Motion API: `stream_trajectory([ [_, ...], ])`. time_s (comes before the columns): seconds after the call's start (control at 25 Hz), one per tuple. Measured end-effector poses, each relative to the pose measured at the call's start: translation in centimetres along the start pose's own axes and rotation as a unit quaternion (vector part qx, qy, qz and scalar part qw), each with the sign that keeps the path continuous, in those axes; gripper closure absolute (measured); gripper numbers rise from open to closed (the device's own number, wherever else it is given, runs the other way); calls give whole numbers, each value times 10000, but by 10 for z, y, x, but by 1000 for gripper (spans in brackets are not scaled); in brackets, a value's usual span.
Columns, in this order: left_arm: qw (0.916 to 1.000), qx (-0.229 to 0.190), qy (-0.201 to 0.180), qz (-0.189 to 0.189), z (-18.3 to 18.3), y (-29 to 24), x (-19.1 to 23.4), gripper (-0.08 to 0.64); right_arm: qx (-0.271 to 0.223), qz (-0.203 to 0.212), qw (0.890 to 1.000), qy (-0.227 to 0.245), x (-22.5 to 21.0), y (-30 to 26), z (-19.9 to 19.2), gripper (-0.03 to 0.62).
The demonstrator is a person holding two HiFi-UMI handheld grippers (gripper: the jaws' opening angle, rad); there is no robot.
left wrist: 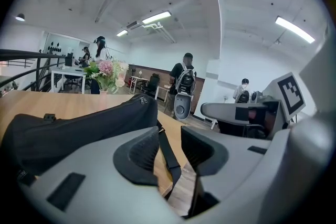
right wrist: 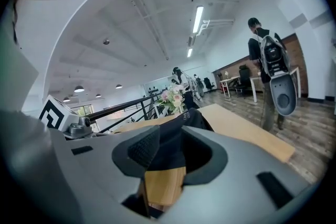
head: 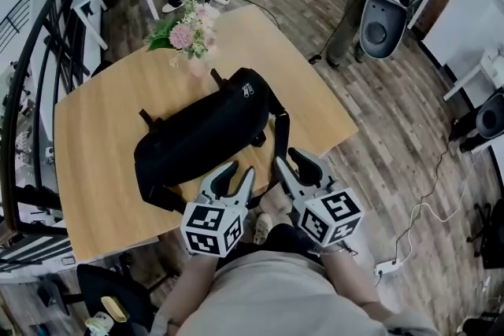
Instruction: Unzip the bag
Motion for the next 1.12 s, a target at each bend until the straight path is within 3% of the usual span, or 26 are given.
stream_trajectory([
  [0.44, 9997, 209, -79, 57, -7, -41, -5, 472, 173, 41, 9993, -328, -41, -9, -4, 477],
  [0.8, 9998, 121, -134, 126, 1, -45, 6, 479, 312, 127, 9987, -390, -38, -23, -10, 477],
  [0.92, 9993, 51, -354, 103, 12, -52, 11, 479, 297, 110, 9987, -397, -42, -34, -7, 477],
  [1.12, 9941, -24, -1071, 149, 35, -71, 24, 477, 282, 53, 9988, -397, -50, -59, 6, 474],
])
Point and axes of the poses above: the fingertips, and each gripper's own axes: y backward along the fingers, x to its left, z out of its top, the point moved 4 cm from there along y, backward along the fingers, and after that the axes turned 8 degrees about -x, right-handed, at the moved point
